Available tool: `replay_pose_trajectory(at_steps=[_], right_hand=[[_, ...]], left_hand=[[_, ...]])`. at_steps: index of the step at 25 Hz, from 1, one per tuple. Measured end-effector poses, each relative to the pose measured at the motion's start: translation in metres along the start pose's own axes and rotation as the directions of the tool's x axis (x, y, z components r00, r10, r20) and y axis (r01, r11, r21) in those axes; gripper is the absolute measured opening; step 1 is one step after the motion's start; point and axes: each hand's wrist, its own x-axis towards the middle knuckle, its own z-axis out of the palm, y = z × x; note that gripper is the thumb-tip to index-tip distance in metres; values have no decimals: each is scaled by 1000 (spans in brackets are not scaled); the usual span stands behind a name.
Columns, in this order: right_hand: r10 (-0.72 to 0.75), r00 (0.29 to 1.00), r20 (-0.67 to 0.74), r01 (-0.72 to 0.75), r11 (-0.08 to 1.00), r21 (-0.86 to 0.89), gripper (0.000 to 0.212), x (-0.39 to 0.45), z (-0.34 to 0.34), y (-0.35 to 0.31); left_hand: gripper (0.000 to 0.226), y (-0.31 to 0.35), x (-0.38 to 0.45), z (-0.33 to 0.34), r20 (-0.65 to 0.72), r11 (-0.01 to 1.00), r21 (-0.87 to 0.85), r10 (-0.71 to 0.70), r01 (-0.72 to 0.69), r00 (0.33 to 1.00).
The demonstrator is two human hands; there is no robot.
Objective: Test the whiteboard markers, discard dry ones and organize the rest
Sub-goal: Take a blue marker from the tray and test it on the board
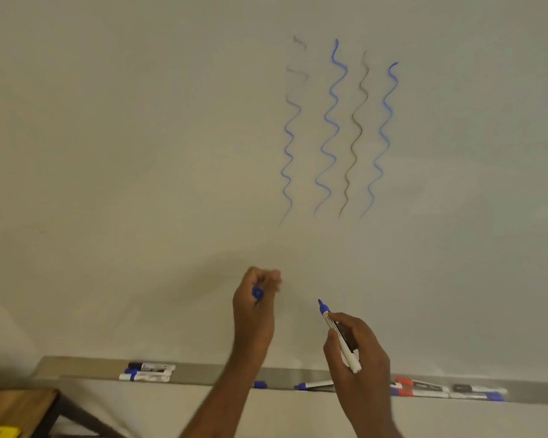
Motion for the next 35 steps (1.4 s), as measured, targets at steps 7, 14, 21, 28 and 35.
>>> replay_pose_trajectory(at_steps=[7,14,21,28,35], right_hand=[[4,994,106,-11,997,71,35,-46,-1,-16],[-57,971,234,49,998,41,27,-65,-18,-19],[-7,951,308,10,1000,-9,30,-50,-37,3],[-13,929,370,30,999,-38,36,-46,-46,23],[-142,898,417,188,980,-69,41,-38,-37,26]], left_hand=[[52,-38,-50,-21,283,500,-517,-666,695,690],[41,-34,-75,-10,488,227,-673,-579,704,653],[39,-21,-89,20,474,224,-689,-580,689,662],[31,-8,-109,39,362,341,-698,-590,630,721],[32,-7,-111,40,0,649,-645,-527,403,850]])
